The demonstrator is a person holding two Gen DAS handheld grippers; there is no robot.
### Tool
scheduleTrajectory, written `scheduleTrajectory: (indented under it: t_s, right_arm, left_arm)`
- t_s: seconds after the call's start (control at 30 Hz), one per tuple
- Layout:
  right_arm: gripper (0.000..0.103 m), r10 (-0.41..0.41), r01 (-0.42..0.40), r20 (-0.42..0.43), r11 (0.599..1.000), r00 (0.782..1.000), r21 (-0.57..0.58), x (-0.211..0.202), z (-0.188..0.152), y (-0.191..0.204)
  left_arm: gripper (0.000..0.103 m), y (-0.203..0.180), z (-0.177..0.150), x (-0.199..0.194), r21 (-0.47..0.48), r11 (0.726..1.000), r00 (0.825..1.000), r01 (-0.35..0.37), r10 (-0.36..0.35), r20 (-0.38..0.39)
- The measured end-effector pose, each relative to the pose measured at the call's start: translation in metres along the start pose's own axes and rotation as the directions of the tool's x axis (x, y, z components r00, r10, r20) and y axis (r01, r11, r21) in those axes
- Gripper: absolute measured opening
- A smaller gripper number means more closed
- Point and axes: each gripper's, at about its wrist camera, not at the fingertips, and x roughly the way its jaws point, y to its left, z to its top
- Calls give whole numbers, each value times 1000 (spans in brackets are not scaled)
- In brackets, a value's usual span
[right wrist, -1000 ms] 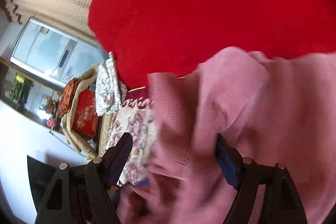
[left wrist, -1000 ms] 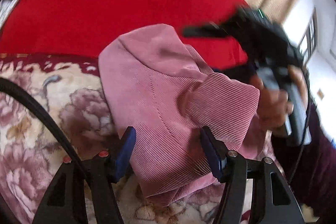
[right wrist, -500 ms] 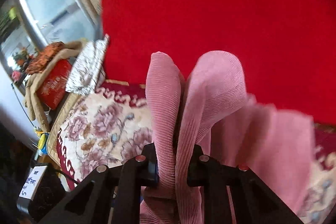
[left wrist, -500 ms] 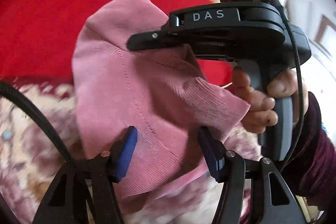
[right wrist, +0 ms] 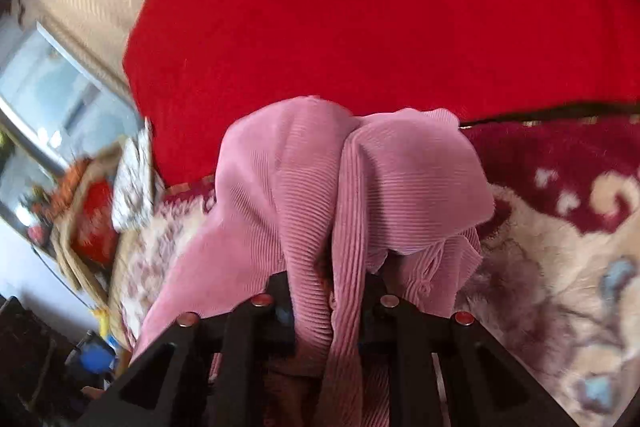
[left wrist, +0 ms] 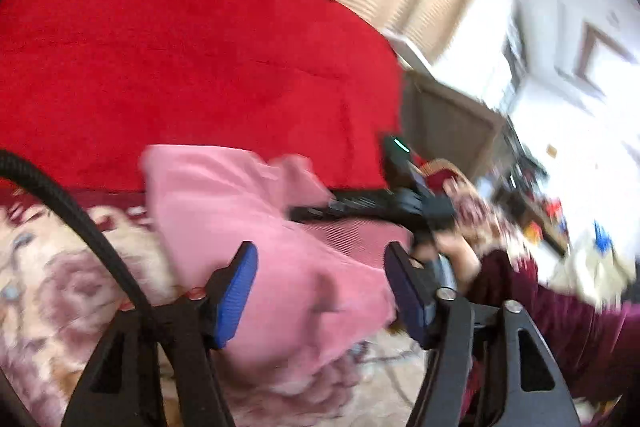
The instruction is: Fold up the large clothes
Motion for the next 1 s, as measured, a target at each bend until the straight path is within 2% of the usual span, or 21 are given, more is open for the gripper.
scheduleTrajectory:
  t_s: [0.1,0.2,0.27,0.3,0.33,0.4,0.43,0.47,0.5,0.53,0.6,0.7,0.8,0.87,1.0]
  right_arm:
    - [28,-15,15,-14,1000,1000,5,-9,-1,3]
    - [37,-80,80,-31,997,996,7,-31,-1,16]
    - [64,-185,186,20,981,982,-56,-59,-4,36]
    - [65,-237,244,70,963,969,-112,-73,-9,52]
    - [65,-253,268,107,951,961,-156,-83,-12,64]
    - [64,-233,273,178,929,956,-248,-108,-19,90]
    - [59,-221,268,187,922,957,-280,-110,-23,104]
    - [44,-220,268,182,913,958,-309,-111,-26,113]
    - [34,-228,269,156,902,961,-338,-105,-30,123]
    - [31,-231,265,136,898,963,-351,-100,-33,125]
    - [30,-263,270,71,885,962,-378,-74,-47,125]
    - [29,-336,298,-64,894,940,-334,-42,-78,96]
    - [29,-294,272,-34,918,955,-288,-48,-104,78]
    - [30,-269,253,-41,939,962,-235,-51,-105,72]
    - [29,-251,233,-68,951,966,-204,-41,-97,58]
  left_arm:
    - [68,39,-7,9,-99,993,997,-69,67,-23]
    - [68,49,-17,36,-59,985,981,-161,153,-119]
    - [69,51,-26,41,-21,983,974,-183,178,-139]
    - [69,51,-25,43,-13,982,973,-186,183,-139]
    - [69,50,-24,44,-7,982,972,-191,188,-140]
    - [69,44,-24,40,6,980,969,-199,198,-148]
    - [69,44,-26,40,15,978,966,-208,208,-156]
    - [69,40,-29,39,21,977,963,-214,215,-163]
    - [69,40,-31,39,26,975,961,-220,221,-167]
    - [69,34,-30,40,30,974,960,-223,225,-167]
    - [69,34,-31,36,38,973,958,-228,231,-168]
    - [71,35,-35,32,49,972,950,-231,236,-206]
    - [71,31,-38,32,64,972,943,-225,233,-236]
    - [71,30,-40,32,73,970,941,-233,244,-236]
    - [72,36,-47,41,42,967,928,-250,252,-274]
